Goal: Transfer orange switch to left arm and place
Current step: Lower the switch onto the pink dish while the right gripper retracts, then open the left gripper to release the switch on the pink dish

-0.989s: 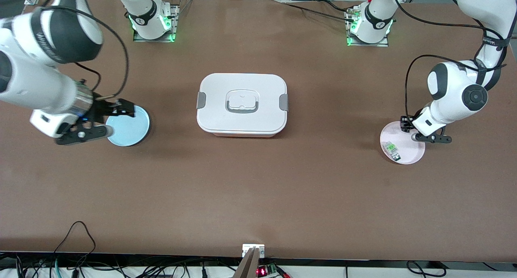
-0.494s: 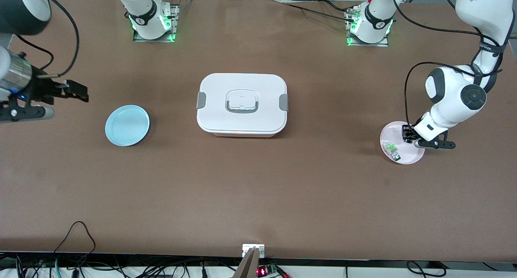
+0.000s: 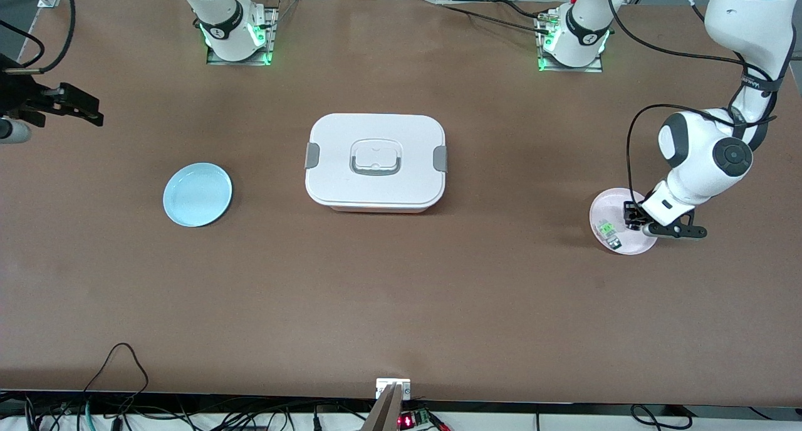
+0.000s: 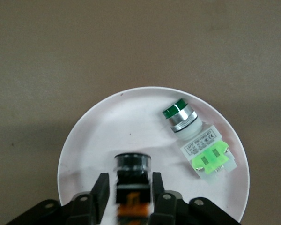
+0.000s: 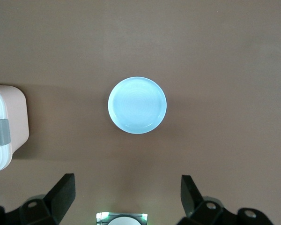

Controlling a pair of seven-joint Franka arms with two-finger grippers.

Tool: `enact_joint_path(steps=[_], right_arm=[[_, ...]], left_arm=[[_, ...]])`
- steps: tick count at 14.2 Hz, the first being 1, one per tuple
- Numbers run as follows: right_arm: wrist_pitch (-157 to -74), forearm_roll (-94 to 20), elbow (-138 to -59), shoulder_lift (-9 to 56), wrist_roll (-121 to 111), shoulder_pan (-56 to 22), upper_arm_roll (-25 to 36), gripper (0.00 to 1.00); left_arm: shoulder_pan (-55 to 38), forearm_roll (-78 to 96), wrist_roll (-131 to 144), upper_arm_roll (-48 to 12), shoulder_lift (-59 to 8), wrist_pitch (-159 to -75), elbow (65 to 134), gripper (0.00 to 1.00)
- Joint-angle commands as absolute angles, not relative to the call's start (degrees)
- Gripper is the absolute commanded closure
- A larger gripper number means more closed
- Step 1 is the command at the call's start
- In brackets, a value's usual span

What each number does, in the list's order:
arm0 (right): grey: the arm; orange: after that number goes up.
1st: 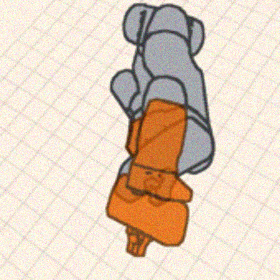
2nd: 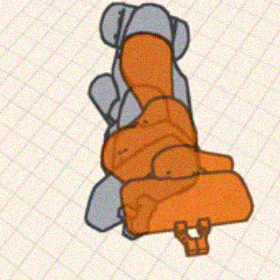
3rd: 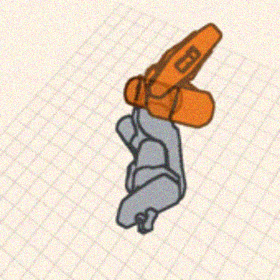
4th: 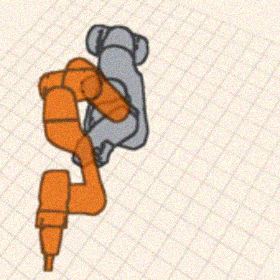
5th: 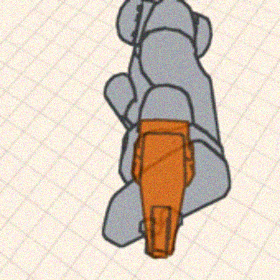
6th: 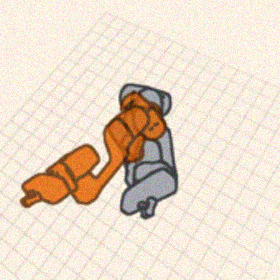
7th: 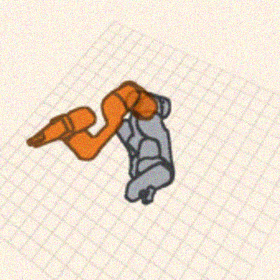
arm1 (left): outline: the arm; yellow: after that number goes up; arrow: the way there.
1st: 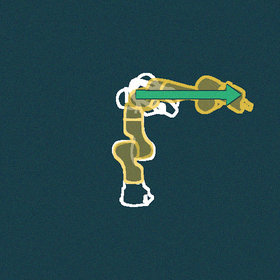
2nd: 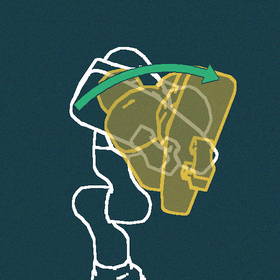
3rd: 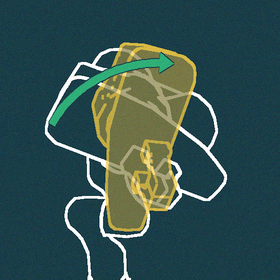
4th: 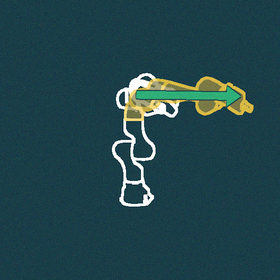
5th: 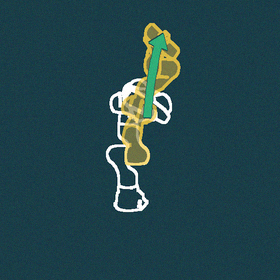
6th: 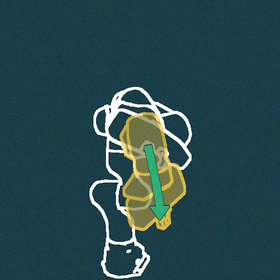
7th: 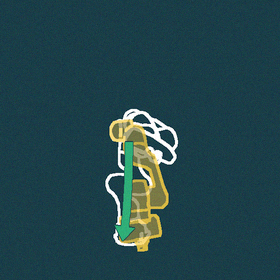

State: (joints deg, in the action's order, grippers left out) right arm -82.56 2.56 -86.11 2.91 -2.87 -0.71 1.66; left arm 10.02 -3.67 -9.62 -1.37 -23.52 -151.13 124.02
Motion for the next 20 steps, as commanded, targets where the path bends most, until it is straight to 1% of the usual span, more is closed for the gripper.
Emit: enact_joint_path(steps=[1, 3, 5, 8, 10, 12, 13, 14, 16, 19, 20], right_arm=[[-81.9, 2.0, -85.3, 2.6, -2.8, 0.1, 1.5, 0.00], [-81.9, 2.1, -84.0, 2.6, -2.9, -0.3, 1.4, 0.00], [-81.9, 2.1, -82.9, 2.8, -3.0, -1.0, 1.3, 0.00], [-82.0, 2.5, -82.8, 2.7, -2.7, -1.3, 0.3, 0.00], [-81.8, 2.2, -82.8, 2.6, -1.3, -1.3, 0.1, 0.00], [-81.8, 1.8, -82.8, 2.6, -1.4, -1.3, 0.2, 0.00], [-81.7, 0.4, -82.8, 2.6, -1.4, -1.3, 0.2, 0.00], [-81.5, -0.7, -82.8, 2.6, -1.5, -1.3, 0.3, 0.00], [-79.5, -0.8, -82.8, 2.2, -1.0, -1.2, 0.3, 0.00], [-79.7, -0.3, -82.7, 2.1, -1.5, -1.2, 0.1, 0.00], [-80.0, -0.1, -82.7, 2.2, -1.6, -1.3, 0.1, 0.00]], left_arm=[[9.5, -4.8, -9.3, -0.5, -24.0, -151.1, 122.3, 0.00], [9.5, -4.8, -9.3, -0.5, -23.6, -151.2, 122.4, 0.00], [9.6, -5.2, -9.2, -0.6, -21.4, -150.9, 123.0, 0.00], [9.5, -5.2, -9.5, -0.7, -15.8, -149.3, 126.4, 0.00], [9.1, -5.3, -9.8, -1.0, -9.2, -145.7, 125.8, 0.00], [8.9, -5.2, -9.8, -1.5, -2.9, -138.6, 123.6, 0.00], [8.6, -5.2, -9.8, -2.5, -0.2, -133.6, 121.4, 0.00], [8.4, -5.0, -9.5, -4.8, 2.1, -127.8, 118.4, 0.00], [8.3, -4.8, -9.5, -5.5, 4.3, -116.2, 111.6, 0.00], [8.3, -4.2, -9.4, -5.4, 5.4, -103.3, 103.2, 0.00], [8.2, -4.2, -9.4, -5.6, 5.4, -100.7, 100.2, 0.00]])
